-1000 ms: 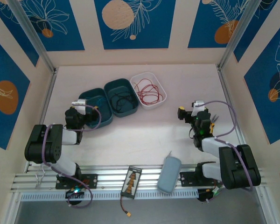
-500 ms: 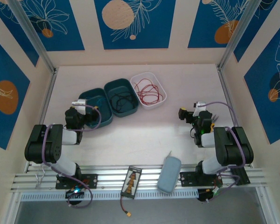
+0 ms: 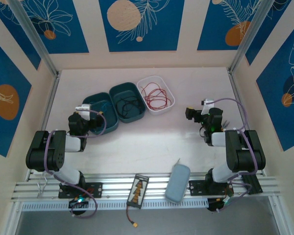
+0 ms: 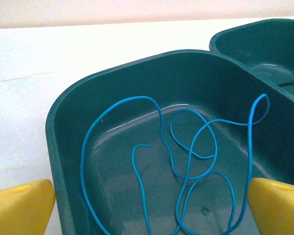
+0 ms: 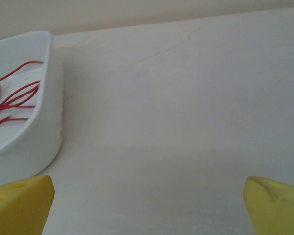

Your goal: Untangle the cables

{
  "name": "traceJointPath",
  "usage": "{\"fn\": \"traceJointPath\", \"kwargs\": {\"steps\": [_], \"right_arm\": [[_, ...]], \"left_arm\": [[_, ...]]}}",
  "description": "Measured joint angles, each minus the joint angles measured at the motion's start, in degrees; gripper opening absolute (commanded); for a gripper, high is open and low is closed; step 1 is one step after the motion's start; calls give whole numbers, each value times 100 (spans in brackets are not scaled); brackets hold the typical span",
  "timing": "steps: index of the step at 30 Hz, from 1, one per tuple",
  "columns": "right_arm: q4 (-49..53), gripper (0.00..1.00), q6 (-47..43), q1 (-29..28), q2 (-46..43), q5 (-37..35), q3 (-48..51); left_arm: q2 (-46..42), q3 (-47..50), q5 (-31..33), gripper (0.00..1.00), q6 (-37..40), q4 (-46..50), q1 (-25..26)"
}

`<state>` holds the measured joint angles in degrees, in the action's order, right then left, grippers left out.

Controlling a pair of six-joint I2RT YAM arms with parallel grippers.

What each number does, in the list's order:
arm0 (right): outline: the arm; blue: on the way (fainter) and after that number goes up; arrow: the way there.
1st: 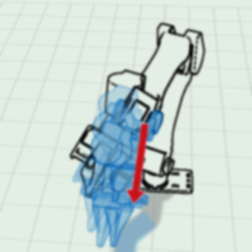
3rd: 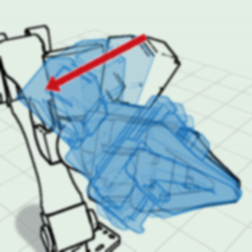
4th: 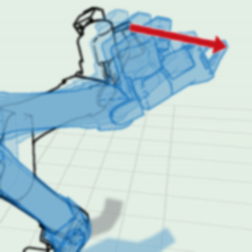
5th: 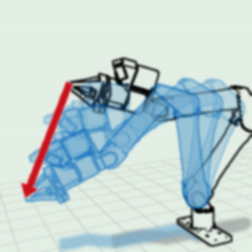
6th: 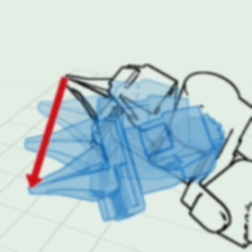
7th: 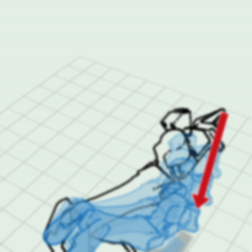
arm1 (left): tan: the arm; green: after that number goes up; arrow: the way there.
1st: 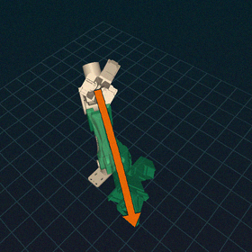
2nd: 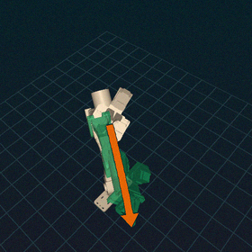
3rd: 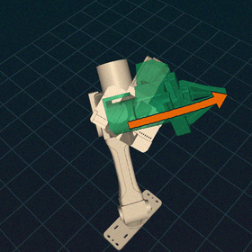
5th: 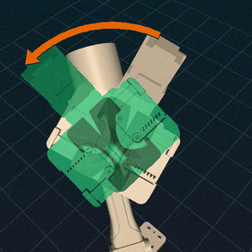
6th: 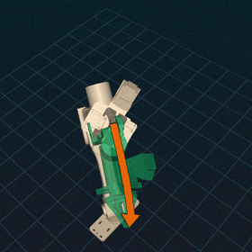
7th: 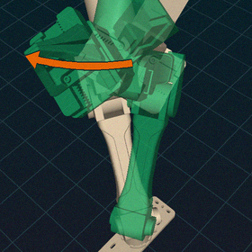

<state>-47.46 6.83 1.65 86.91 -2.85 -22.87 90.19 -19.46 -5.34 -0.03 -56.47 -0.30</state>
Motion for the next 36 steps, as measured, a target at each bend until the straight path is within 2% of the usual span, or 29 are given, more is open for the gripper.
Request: {"fn": "traceJointPath", "kwargs": {"steps": [6,18,26,36], "right_arm": [[20,99,-96,101,0,680,0],[-2,99,-223,107,0,1178,4],[22,99,-15,-199,0,-275,4],[24,99,26,-240,0,-728,4]], "left_arm": [[0,0,0,100,0,0,0],[0,0,0,100,15,0,0],[0,0,-74,100,59,4,0],[0,-9,-210,100,81,-2,0]]}}
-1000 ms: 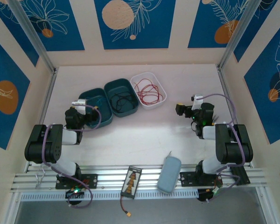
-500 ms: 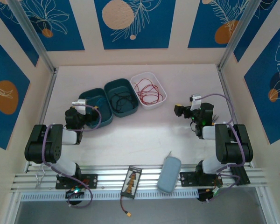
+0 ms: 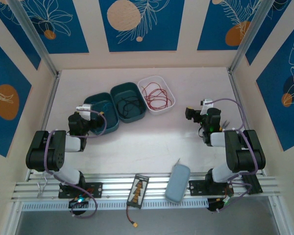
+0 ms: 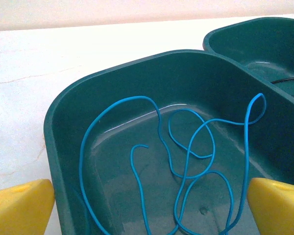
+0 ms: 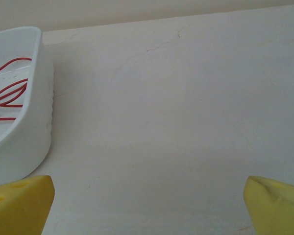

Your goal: Untangle the cables

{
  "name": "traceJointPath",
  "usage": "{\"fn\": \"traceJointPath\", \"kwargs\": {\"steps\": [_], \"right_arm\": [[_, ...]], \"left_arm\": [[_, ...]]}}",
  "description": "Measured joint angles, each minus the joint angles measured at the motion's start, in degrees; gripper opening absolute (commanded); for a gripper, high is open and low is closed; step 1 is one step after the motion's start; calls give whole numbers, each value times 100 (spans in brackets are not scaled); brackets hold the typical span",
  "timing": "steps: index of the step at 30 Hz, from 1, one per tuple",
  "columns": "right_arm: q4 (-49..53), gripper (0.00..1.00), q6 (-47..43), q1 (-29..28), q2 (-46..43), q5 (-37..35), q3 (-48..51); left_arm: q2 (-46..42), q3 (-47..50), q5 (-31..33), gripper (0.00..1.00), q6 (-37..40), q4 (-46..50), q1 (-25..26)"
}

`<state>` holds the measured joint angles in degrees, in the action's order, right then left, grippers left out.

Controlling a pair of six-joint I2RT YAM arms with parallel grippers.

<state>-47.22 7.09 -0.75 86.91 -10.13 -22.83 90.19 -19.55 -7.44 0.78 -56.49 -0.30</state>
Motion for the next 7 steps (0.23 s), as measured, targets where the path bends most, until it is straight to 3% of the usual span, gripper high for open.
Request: {"fn": "traceJointPath", "kwargs": {"steps": [7], "right_arm": [[2,99,2,0,0,-31,0]], "left_arm": [[0,0,105,100,-26,2,0]]}}
